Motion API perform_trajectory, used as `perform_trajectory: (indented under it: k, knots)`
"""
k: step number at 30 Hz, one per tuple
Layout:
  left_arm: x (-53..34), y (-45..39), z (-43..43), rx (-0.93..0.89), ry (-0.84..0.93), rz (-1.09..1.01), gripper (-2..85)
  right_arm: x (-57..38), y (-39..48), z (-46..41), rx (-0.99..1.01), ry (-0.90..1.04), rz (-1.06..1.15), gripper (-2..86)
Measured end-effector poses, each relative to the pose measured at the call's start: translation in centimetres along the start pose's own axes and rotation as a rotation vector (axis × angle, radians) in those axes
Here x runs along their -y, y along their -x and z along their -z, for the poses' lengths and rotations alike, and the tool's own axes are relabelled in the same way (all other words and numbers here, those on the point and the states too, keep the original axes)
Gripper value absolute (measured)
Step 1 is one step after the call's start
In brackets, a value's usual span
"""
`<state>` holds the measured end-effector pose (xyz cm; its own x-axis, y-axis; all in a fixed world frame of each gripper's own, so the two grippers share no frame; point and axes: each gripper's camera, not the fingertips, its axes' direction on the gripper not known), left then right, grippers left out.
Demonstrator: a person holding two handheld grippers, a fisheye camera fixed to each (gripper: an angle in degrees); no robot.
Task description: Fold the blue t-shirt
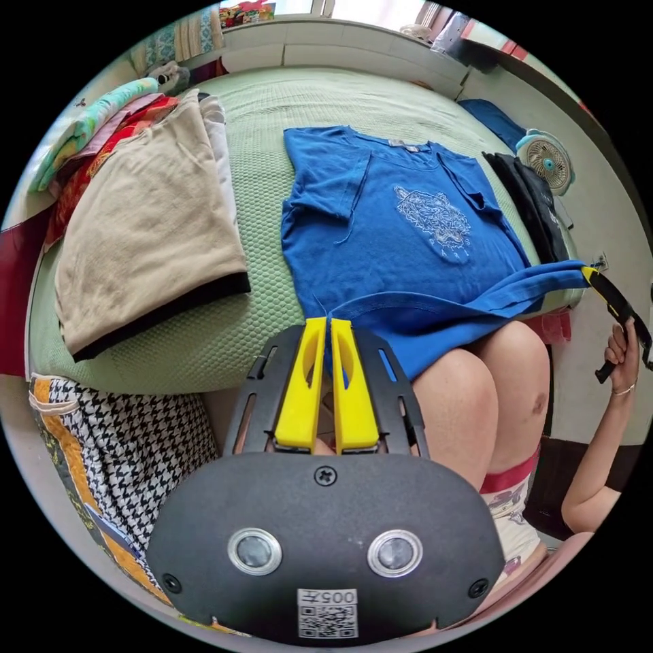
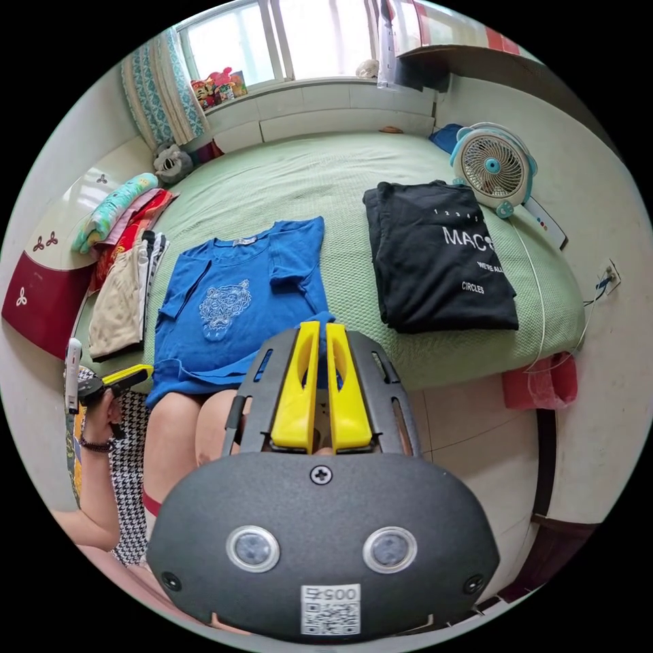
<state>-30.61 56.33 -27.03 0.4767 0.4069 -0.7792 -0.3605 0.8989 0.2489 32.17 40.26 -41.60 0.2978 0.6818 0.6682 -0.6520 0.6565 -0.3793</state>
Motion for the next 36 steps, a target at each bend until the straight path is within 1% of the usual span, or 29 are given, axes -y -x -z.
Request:
perform_trajectory:
  k: [2, 8, 12, 14, 16, 18, 20, 21, 22, 24, 26, 28, 31, 34, 36]
  knots:
    - [-0.4, -0.2, 1.3, 0.006, -0.034, -0.004, 1.2, 0.1, -0.4, -0.1, 0.001, -0.002, -0.010, -1.3]
    - [0.1, -0.4, 8.1, 0.042, -0.223, -0.015, 0.7, 2.3, -0.9, 0.8, 0.022, -0.047, 0.011, -1.3]
    - [4.9, -0.2, 12.1, 0.142, -0.338, -0.044, 0.9, 7.1, -0.5, 0.8, 0.020, -0.086, 0.068, -1.3]
    - [8.3, 0.3, 12.5, 0.169, -0.345, -0.036, 1.3, 11.8, 0.0, -0.4, -0.009, -0.102, 0.086, -1.3]
    - [13.6, 1.1, 11.4, 0.192, -0.359, 0.014, 2.0, 16.0, 0.3, -2.4, 0.002, -0.072, 0.079, -1.1]
    - [17.4, 1.5, 9.5, 0.233, -0.338, 0.051, 2.9, 20.0, 0.5, -4.9, 0.003, -0.045, 0.045, -0.3]
    - [20.1, 1.8, 7.7, 0.298, -0.311, 0.115, 3.5, 23.9, 0.3, -8.4, 0.013, 0.000, -0.009, 4.2]
    - [20.8, 1.9, 7.0, 0.306, -0.308, 0.134, 4.0, 24.4, 0.2, -9.2, 0.005, 0.017, -0.022, 4.9]
    - [20.9, 1.9, 6.6, 0.276, -0.318, 0.135, 4.6, 24.7, 0.0, -10.2, 0.000, 0.038, -0.037, 6.4]
    - [20.0, 1.5, 5.7, 0.218, -0.316, 0.115, 5.6, 23.7, -0.3, -10.6, 0.021, 0.030, -0.026, 7.6]
    - [18.4, 0.7, 4.1, 0.186, -0.285, 0.068, 6.5, 20.7, -0.6, -11.2, 0.030, 0.038, 0.063, 9.2]
    - [15.8, -0.6, 0.9, 0.137, -0.202, 0.000, 7.8, 17.8, -1.3, -12.1, 0.013, 0.083, 0.095, 10.1]
    - [12.5, -2.2, -3.4, 0.087, -0.085, -0.043, 9.6, 13.5, -3.1, -13.3, 0.044, 0.167, 0.104, 10.9]
    - [10.2, -3.1, -7.5, 0.048, -0.003, -0.019, 9.5, 10.9, -4.4, -13.8, 0.067, 0.204, 0.088, 10.7]
    - [9.6, -3.4, -9.5, 0.019, 0.014, 0.022, 8.3, 10.3, -4.9, -14.2, 0.075, 0.208, 0.073, 10.3]
